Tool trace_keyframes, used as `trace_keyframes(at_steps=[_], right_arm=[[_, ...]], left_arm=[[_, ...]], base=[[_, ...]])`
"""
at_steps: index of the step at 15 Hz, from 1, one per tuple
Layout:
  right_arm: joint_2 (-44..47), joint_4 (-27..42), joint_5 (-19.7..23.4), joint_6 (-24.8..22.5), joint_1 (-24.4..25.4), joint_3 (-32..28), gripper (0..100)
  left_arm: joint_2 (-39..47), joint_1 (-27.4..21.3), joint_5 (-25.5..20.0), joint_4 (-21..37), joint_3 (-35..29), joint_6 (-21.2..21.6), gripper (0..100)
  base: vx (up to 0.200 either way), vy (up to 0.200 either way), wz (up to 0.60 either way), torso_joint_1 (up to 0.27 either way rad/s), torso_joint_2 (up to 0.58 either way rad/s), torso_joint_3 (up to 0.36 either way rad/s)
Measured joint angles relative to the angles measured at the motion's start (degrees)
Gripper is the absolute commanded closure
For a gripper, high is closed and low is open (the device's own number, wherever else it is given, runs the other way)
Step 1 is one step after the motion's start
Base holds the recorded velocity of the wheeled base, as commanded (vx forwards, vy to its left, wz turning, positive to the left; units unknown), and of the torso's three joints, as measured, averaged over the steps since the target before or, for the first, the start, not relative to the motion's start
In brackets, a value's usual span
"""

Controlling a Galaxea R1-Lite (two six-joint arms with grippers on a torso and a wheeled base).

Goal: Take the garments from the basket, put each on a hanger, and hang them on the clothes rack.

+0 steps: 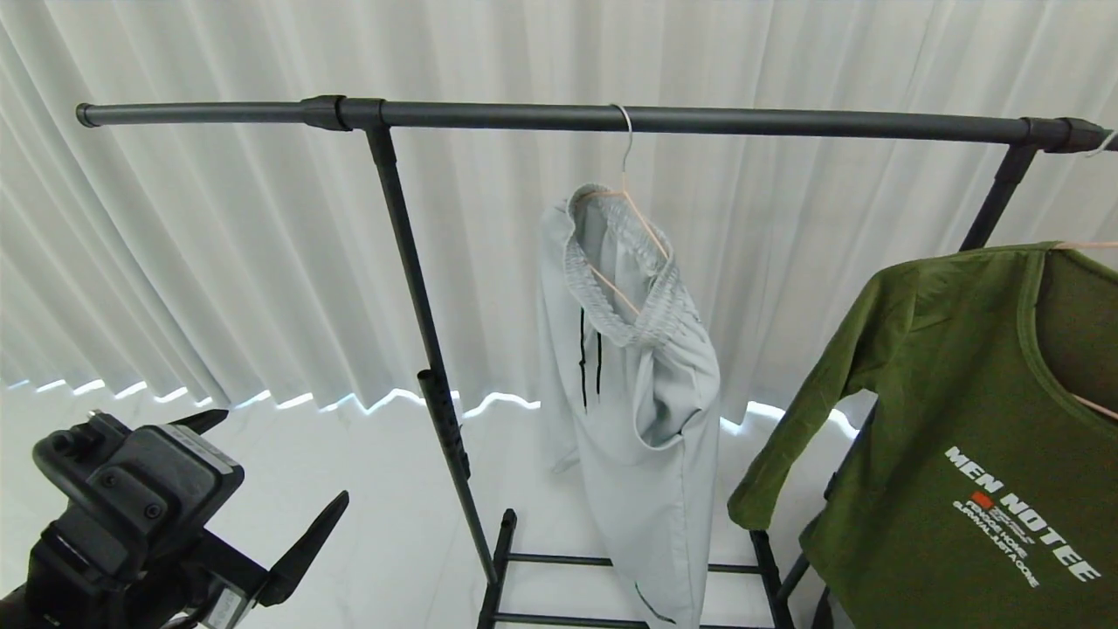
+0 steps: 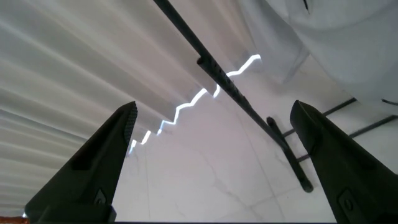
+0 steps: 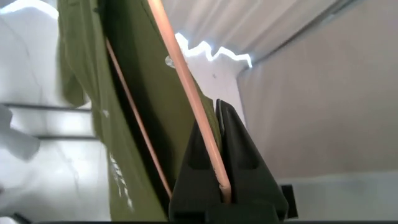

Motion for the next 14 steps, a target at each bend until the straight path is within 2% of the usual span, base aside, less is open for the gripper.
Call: trace_keyframes(at_steps=[2,5,8,14], right_arm=[[1.50,-0.22,-0.01,2.85,1.19,-0.11,100],[4.11,-2.49,0.00,4.55,2.51,-0.88,100],[6.84,-5.45,-0.01,4.63,2.86,-1.93,100],[12.96,-6.38,-0.01,4.63,3.30,-6.69,100]], left_arm=[[-0.11,-0.02,-0.02,-0.04,-0.22,-0.02,0],[-0.54,0.00,0.00,-0.04,-0.23,0.00,0],[-1.00,-0.02,-0.07,-0.01,-0.23,-0.06,0],[-1.27,0.00,-0.21,-0.01,-0.23,-0.09,0]], base=[[0.200,0.000,0.00,0.000,0.00,0.000],[0.200,0.000,0.00,0.004,0.00,-0.001],[0.000,0.000,0.00,0.000,0.00,0.000],[0.000,0.000,0.00,0.000,0.00,0.000]])
